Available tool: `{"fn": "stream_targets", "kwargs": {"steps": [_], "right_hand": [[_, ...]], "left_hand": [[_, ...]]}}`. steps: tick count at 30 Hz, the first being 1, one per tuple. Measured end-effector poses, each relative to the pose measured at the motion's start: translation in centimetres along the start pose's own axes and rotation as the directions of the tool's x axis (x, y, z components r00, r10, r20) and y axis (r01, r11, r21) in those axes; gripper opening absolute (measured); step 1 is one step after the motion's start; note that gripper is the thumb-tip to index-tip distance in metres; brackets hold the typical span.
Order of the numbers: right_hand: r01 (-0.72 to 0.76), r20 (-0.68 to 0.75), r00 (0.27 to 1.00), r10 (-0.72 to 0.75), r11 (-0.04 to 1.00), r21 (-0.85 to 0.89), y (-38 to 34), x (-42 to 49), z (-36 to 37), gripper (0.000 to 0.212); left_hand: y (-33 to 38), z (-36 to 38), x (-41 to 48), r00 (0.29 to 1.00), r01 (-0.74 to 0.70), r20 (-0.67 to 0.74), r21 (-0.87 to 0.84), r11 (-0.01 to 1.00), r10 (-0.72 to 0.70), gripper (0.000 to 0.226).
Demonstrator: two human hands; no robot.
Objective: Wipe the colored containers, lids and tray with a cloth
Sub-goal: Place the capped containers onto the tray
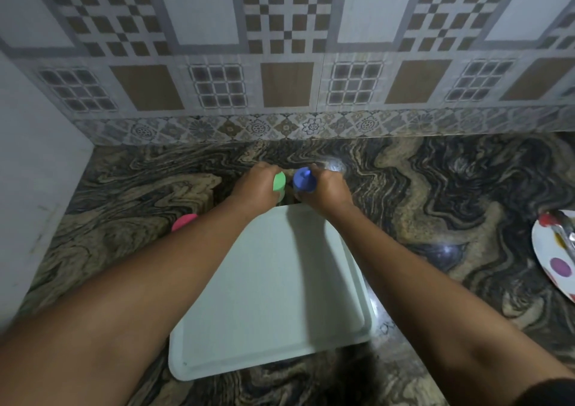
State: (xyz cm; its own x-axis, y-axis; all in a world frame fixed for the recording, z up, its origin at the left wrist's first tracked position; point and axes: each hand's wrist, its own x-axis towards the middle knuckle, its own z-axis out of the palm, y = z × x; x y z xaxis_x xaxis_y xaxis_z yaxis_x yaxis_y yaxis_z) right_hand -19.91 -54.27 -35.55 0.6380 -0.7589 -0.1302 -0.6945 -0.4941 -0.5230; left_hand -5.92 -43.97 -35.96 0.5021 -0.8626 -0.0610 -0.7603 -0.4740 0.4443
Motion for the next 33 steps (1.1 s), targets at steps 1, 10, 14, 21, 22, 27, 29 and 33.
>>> {"fn": "stream_targets", "kwargs": {"steps": [1, 10, 14, 21, 22, 27, 29, 33], "right_hand": [[0.011, -0.014, 1.0, -0.01, 1.0, 0.011, -0.2, -0.1, -0.1, 0.066], [0.164, -0.021, 0.987, -0.162, 0.982, 0.093, -2.6, -3.6, 0.5, 0.075], [0.18, 0.027, 0.983, -0.182, 0.982, 0.064, -2.4, -5.7, 1.9, 0.063], [0.162, 0.055, 0.985, -0.166, 0.984, 0.071, -2.0, -7.1, 2.9, 0.07], [0.165, 0.049, 0.984, -0.17, 0.983, 0.083, -2.0, -7.2, 3.1, 0.07], [0.164, 0.029, 0.985, -0.168, 0.979, 0.122, -2.0, -7.3, 3.6, 0.069], [0.144, 0.046, 0.988, -0.149, 0.985, 0.097, -1.9, -7.3, 3.6, 0.079], [0.111, 0.116, 0.987, -0.11, 0.994, 0.001, -1.5, -7.1, 2.7, 0.108]], "left_hand": [[0.1, -0.5, -0.2, 1.0, 0.004, -0.003, -0.005, 1.0, -0.004, 0.053], [-1.2, -3.8, -5.2, 0.998, 0.001, -0.065, 0.028, 1.0, 0.001, 0.055], [-2.2, -2.3, -7.3, 0.999, 0.043, -0.006, 0.075, 0.996, -0.042, 0.059], [-2.1, -0.7, -9.2, 0.999, 0.03, -0.027, 0.354, 0.935, -0.022, 0.055], [-2.2, -0.6, -9.3, 0.999, 0.033, -0.029, 0.353, 0.935, -0.025, 0.054], [-2.3, -0.5, -9.5, 0.998, 0.037, -0.051, 0.34, 0.94, -0.021, 0.054], [-2.3, -0.7, -9.5, 0.999, 0.037, -0.048, 0.339, 0.94, -0.021, 0.059], [-1.9, -1.4, -10.0, 0.998, 0.045, -0.058, 0.285, 0.958, -0.03, 0.076]]}}
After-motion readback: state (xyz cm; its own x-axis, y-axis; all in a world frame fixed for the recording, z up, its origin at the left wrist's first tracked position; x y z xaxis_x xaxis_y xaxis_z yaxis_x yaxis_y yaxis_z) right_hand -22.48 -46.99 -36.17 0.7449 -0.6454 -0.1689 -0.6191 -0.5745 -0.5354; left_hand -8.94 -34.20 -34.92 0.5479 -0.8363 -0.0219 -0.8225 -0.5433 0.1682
